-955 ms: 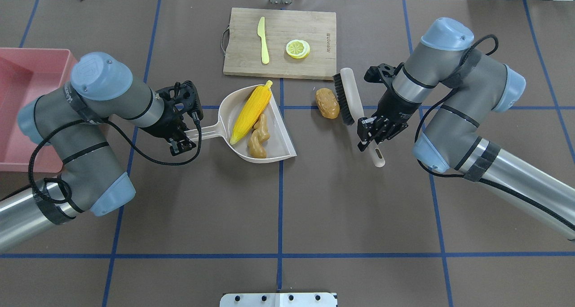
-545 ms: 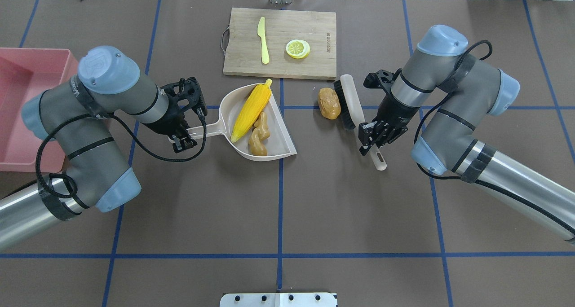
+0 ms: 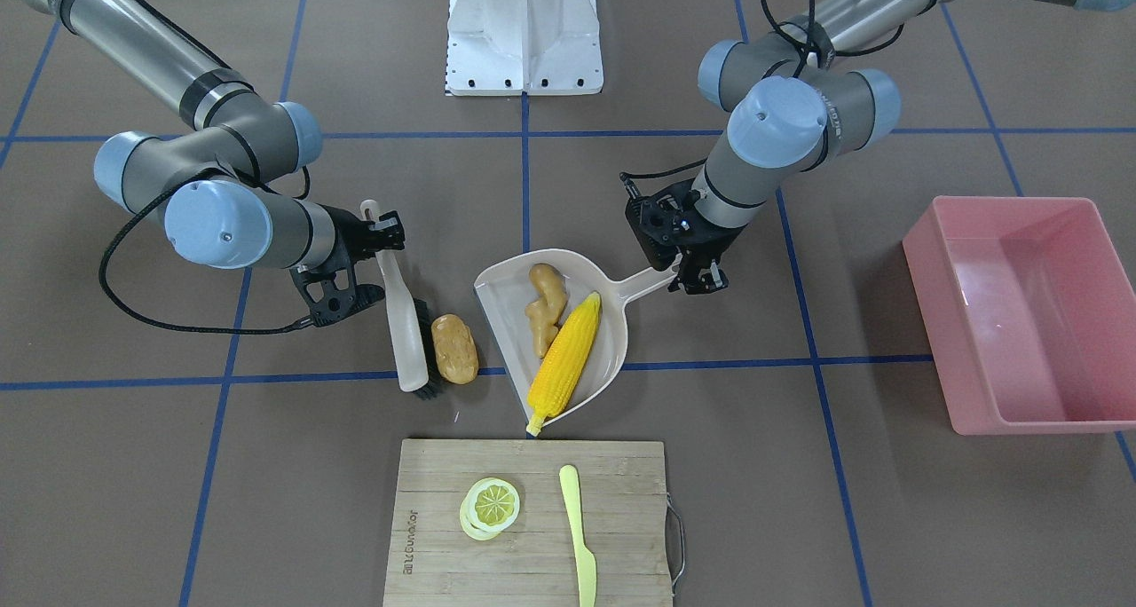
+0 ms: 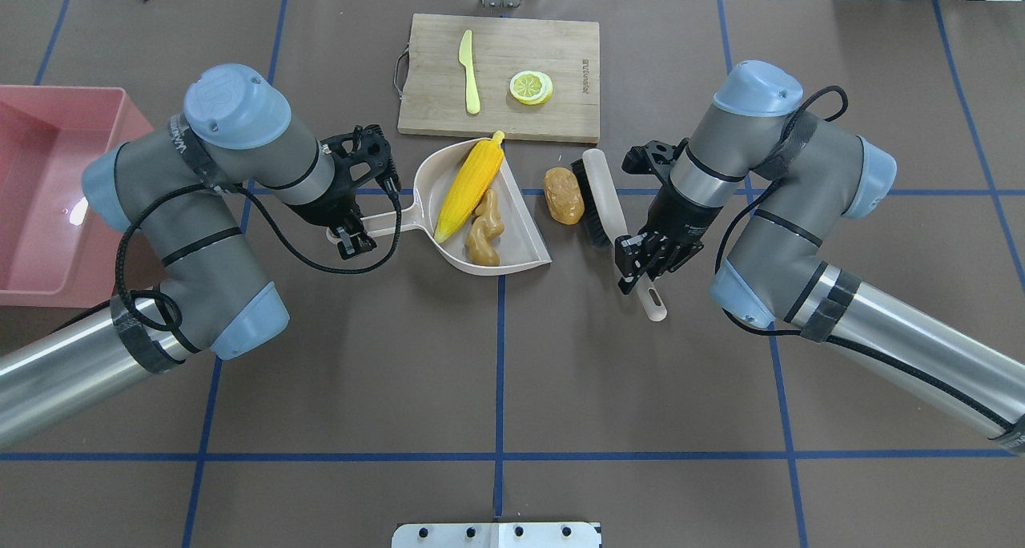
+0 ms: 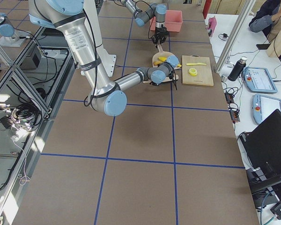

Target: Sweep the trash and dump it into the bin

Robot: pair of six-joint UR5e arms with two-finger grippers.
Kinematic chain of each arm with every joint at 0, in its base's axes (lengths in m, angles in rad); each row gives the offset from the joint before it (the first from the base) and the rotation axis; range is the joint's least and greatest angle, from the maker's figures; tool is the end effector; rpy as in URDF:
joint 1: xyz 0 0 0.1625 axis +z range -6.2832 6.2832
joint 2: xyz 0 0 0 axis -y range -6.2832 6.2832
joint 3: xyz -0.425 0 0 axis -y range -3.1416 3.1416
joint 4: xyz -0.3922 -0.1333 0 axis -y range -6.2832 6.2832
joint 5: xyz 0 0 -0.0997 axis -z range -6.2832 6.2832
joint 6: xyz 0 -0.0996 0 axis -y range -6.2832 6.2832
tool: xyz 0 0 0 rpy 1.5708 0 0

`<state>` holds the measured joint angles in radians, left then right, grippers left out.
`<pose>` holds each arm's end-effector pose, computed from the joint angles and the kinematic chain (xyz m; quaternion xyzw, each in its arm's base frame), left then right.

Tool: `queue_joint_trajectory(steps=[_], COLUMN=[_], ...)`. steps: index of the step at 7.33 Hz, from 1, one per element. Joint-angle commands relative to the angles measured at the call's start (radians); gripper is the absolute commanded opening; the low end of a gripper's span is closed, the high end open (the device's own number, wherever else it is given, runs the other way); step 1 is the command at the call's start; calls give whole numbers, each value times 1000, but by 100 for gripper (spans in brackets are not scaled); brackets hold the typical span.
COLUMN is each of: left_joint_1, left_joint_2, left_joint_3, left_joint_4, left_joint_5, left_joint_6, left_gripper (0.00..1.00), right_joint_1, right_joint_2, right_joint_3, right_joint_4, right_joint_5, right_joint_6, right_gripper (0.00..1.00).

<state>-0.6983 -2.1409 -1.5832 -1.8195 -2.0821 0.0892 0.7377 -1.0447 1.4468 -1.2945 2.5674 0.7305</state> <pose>0.4728 -0.5073 0.2894 0.2727 0.3629 0.4999 0.7375 -0.4742 -0.4981 0.3561 -0.1101 -0.5258 -0.2013 0.8191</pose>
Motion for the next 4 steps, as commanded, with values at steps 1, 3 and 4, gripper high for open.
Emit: queue_joint_trajectory(steps=[1, 3, 4], left_joint_1=[-1, -4, -9], left_joint_2=[-17, -16, -13], left_joint_3=[11, 6, 3], left_joint_4=[-1, -1, -3], left_joint_5=[-3, -4, -9], left_joint_6=[1, 1, 3], left_gripper=[0, 0, 0], right_joint_1=[-27, -69, -104], right_joint_2=[2, 41, 64], right_joint_3=[33, 52, 50], right_joint_4=[1, 1, 0], right_joint_5=[-3, -36, -79], right_joint_6=[56, 140, 174], right_gripper=[0, 0, 0])
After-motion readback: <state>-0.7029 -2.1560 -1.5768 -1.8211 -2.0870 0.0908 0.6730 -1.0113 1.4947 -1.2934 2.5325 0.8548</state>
